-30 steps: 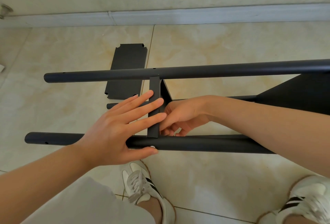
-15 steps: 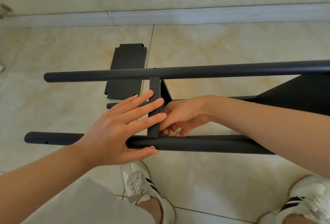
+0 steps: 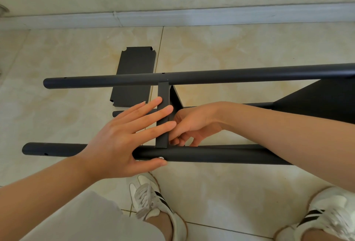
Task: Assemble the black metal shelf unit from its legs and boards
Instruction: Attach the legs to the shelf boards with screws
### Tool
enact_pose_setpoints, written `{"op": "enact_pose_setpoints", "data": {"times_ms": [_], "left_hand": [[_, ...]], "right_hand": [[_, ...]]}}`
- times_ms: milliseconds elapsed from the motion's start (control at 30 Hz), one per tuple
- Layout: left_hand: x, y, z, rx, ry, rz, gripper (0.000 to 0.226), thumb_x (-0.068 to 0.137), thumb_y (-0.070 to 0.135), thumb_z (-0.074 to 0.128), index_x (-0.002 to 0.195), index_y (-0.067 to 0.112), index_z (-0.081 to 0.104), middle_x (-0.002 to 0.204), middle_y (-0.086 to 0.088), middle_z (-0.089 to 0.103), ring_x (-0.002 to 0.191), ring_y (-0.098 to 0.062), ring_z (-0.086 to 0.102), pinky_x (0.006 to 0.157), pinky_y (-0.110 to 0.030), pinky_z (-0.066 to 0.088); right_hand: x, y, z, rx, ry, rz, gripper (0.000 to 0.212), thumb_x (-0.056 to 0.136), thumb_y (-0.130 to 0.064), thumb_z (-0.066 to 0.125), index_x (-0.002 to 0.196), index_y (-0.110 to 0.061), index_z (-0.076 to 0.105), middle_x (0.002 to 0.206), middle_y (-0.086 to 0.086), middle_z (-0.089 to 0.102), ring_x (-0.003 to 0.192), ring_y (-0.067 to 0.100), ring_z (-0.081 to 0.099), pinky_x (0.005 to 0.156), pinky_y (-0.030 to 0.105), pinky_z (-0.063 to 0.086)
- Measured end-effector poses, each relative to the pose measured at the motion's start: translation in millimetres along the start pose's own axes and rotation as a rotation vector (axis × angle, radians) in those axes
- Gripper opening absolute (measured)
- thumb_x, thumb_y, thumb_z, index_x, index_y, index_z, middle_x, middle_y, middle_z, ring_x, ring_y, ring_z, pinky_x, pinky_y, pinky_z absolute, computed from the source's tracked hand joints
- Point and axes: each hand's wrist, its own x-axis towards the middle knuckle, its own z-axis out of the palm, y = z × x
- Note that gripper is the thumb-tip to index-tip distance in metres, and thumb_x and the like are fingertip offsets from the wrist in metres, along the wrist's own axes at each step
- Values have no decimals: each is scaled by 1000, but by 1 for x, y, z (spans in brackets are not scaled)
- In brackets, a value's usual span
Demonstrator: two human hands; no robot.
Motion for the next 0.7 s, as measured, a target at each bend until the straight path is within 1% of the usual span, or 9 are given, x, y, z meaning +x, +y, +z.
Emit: {"op": "enact_pose_setpoints", "data": {"times_ms": [67, 167, 200, 267, 300, 433, 500, 600, 700], "left_hand": [[0, 0, 0, 3, -2, -2, 68, 89, 56, 64, 144, 19, 50, 156, -6, 42, 151, -27, 28, 122, -44, 28], [0, 0, 0, 9, -2, -4, 67, 88, 56, 64, 143, 19, 51, 156, -6, 42, 151, -27, 28, 122, -43, 28], [0, 0, 0, 10, -1, -4, 67, 88, 56, 64, 143, 19, 51, 156, -6, 42, 151, -27, 28, 122, -43, 27], [1, 1, 0, 13, -2, -1, 67, 88, 56, 64, 143, 19, 51, 155, -6, 42, 151, -27, 28, 123, -42, 27], [1, 1, 0, 14, -3, 0, 67, 88, 56, 64, 143, 19, 50, 155, -6, 42, 151, -27, 28, 123, -41, 26], [1, 1, 0, 18, -7, -3, 67, 88, 57, 63, 143, 20, 50, 155, -6, 42, 151, -27, 28, 122, -43, 27], [1, 1, 0, 14, -10, -5, 67, 88, 57, 63, 143, 20, 50, 155, -6, 42, 151, -27, 28, 123, -41, 26], [1, 1, -1, 15, -11, -10, 67, 89, 57, 63, 143, 20, 51, 155, -6, 42, 151, -26, 28, 124, -40, 25], [1, 1, -1, 18, -12, -8, 67, 89, 57, 63, 143, 19, 51, 155, -6, 42, 151, -27, 28, 124, -40, 25]], "right_hand": [[2, 0, 2, -18, 11, 0, 12, 91, -20, 64, 85, -12, 70, 75, 4, 61, 83, 21, 54, 90, 43, 53], [-3, -2, -2, 19, -6, -10, 20, 93, -20, 63, 75, -17, 73, 73, 2, 61, 78, 17, 56, 84, 37, 55], [-4, -2, -3, 24, -8, -13, 19, 93, -19, 63, 77, -15, 73, 72, 2, 61, 78, 17, 56, 84, 36, 56], [-4, -2, -2, 4, 4, -16, 11, 93, -17, 64, 87, -9, 69, 73, 5, 61, 81, 19, 57, 88, 37, 55], [-2, -2, -1, -12, 16, -16, 11, 93, -17, 63, 88, -7, 66, 72, 5, 60, 80, 19, 57, 89, 37, 54], [-1, -4, 1, -38, 35, -12, 18, 93, -18, 62, 77, -12, 66, 69, 4, 59, 74, 16, 57, 88, 36, 53], [-4, -5, -2, -16, 16, -12, 15, 93, -18, 63, 80, -13, 68, 73, 4, 60, 78, 17, 57, 89, 36, 53], [-3, -3, 0, -27, 11, -3, 12, 93, -18, 63, 87, -10, 70, 77, 6, 61, 88, 23, 57, 96, 41, 51], [-1, -3, 2, -75, 32, 3, 17, 94, -23, 61, 85, -12, 70, 76, 4, 62, 88, 22, 58, 95, 41, 52]]}}
